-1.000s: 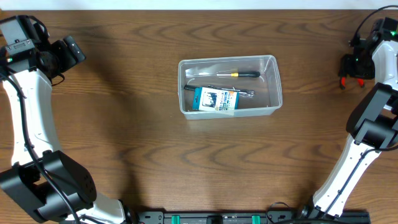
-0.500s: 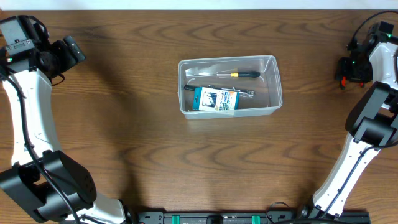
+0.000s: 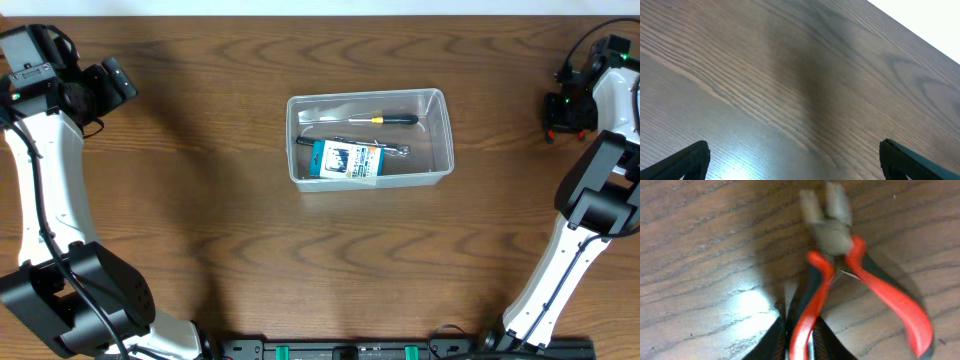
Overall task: Pack container
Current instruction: 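Move the right gripper to the red-handled pliers and grasp them, then carry the pliers with the right gripper into the container and release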
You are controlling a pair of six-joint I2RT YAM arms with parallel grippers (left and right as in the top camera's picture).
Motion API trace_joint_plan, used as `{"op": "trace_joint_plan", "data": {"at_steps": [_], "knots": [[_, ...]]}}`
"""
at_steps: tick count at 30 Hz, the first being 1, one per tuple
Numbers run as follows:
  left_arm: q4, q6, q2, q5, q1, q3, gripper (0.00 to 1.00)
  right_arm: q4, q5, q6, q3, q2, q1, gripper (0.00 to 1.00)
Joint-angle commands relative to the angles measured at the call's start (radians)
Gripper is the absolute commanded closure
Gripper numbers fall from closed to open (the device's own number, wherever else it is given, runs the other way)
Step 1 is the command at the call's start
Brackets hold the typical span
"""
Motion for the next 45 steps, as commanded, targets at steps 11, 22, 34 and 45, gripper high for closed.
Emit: {"op": "trace_joint_plan", "data": {"at_steps": [11, 22, 34, 45], "knots": [[-0.003, 0.006, -0.007, -0.008, 0.002, 0.014, 0.02, -0.055, 0.011, 0.004, 0.01, 0.027, 0.005, 0.99], [-0.003, 0.006, -0.007, -0.008, 0.002, 0.014, 0.02, -0.084, -0.005, -0.01, 0.218, -0.064, 0.045, 0.99], [-0.003, 0.006, -0.007, -0.008, 0.002, 0.014, 0.02, -0.113, -0.162, -0.194, 0.312, -0.265, 0.194, 0.99], [-0.003, 0.006, -0.007, -0.008, 0.002, 0.014, 0.02, -0.295, -0.172, -0.34, 0.312, -0.383, 0.484, 0.99]]}}
